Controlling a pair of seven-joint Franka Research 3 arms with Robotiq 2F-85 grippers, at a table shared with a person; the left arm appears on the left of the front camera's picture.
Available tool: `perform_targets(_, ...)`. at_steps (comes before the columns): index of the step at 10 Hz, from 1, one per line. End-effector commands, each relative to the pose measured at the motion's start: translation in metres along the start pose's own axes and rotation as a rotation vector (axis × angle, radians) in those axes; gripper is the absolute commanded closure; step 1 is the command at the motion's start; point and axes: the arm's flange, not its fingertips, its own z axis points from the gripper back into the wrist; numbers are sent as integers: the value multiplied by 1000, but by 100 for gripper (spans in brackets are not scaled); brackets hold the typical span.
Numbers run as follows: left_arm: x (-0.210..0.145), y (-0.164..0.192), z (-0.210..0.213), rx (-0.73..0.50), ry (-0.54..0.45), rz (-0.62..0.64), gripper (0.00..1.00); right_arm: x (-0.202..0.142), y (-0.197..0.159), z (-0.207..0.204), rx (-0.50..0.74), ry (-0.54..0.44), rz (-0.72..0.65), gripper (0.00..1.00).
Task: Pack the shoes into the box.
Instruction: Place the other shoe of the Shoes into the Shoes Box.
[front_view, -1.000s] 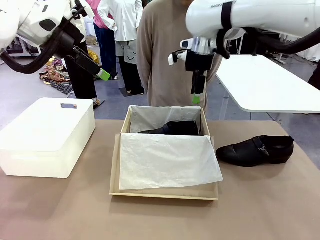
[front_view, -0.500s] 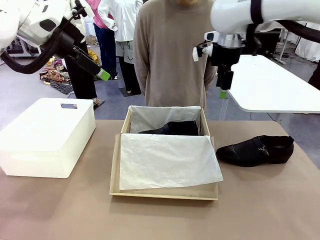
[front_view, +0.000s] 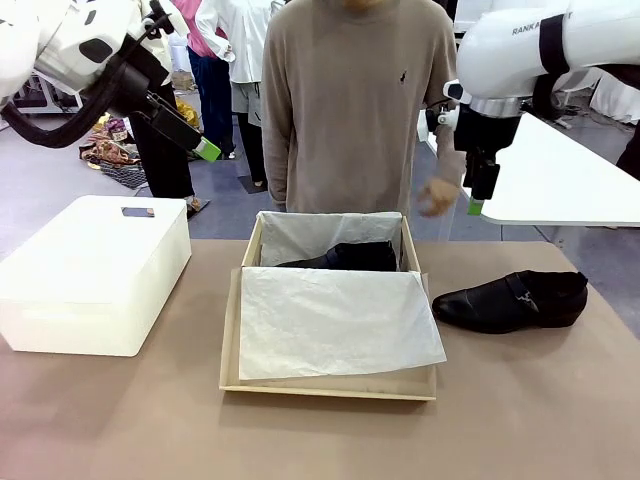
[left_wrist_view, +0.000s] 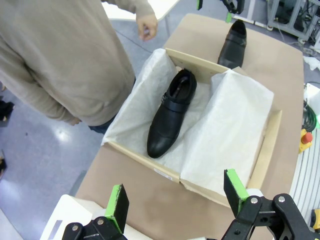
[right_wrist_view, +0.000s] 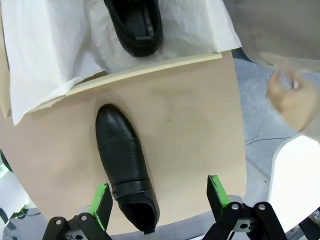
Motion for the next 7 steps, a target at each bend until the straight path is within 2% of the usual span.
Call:
perform_targets(1, -1, 2, 1, -18, -20, -12, 0, -8, 4, -6, 11, -41, 6, 0)
perform_targets(2, -1, 2, 1, -18, -20, -12, 0, 0, 0, 0, 0, 0, 0, 0)
perform_targets(7, -1, 2, 1, -18, -20, -12, 0, 0, 0, 0, 0, 0, 0, 0)
